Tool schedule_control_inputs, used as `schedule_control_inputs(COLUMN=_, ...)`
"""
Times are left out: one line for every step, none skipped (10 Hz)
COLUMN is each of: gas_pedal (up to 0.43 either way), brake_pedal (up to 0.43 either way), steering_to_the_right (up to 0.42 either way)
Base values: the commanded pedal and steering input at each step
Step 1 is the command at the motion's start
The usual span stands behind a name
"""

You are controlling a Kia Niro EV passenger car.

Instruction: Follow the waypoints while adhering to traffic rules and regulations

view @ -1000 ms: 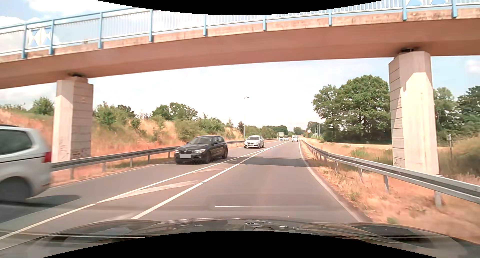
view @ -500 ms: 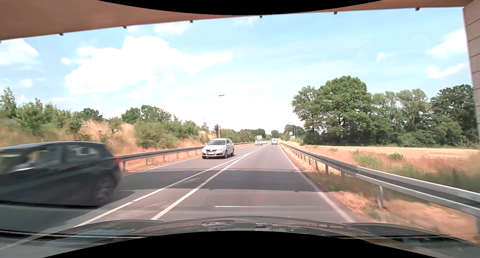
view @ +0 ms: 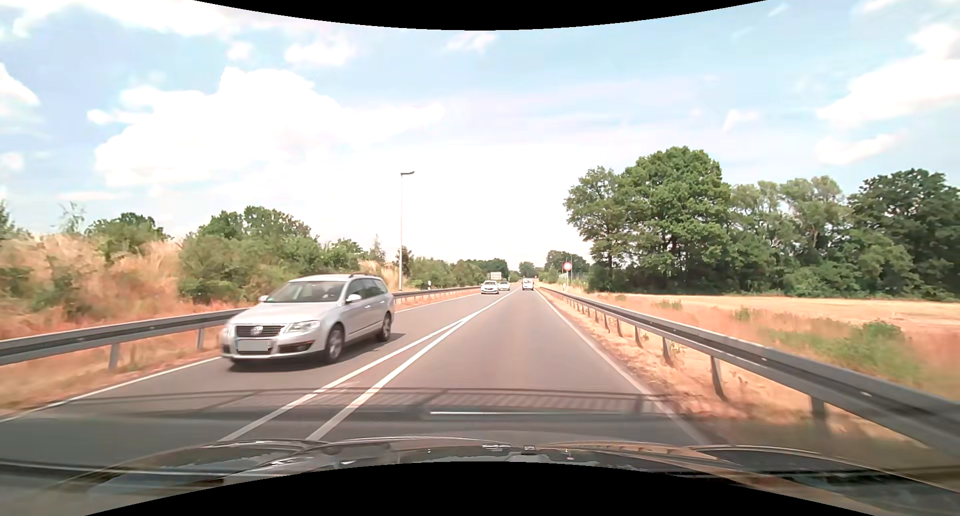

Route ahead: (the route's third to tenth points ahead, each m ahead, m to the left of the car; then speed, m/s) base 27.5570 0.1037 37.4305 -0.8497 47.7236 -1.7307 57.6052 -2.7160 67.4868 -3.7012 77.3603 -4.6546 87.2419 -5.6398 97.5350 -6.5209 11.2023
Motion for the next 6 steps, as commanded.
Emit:
schedule_control_inputs(gas_pedal=0.28, brake_pedal=0.0, steering_to_the_right=0.034)
schedule_control_inputs(gas_pedal=0.28, brake_pedal=0.0, steering_to_the_right=0.034)
schedule_control_inputs(gas_pedal=0.28, brake_pedal=0.0, steering_to_the_right=0.034)
schedule_control_inputs(gas_pedal=0.28, brake_pedal=0.0, steering_to_the_right=0.034)
schedule_control_inputs(gas_pedal=0.28, brake_pedal=0.0, steering_to_the_right=0.03)
schedule_control_inputs(gas_pedal=0.28, brake_pedal=0.0, steering_to_the_right=0.023)
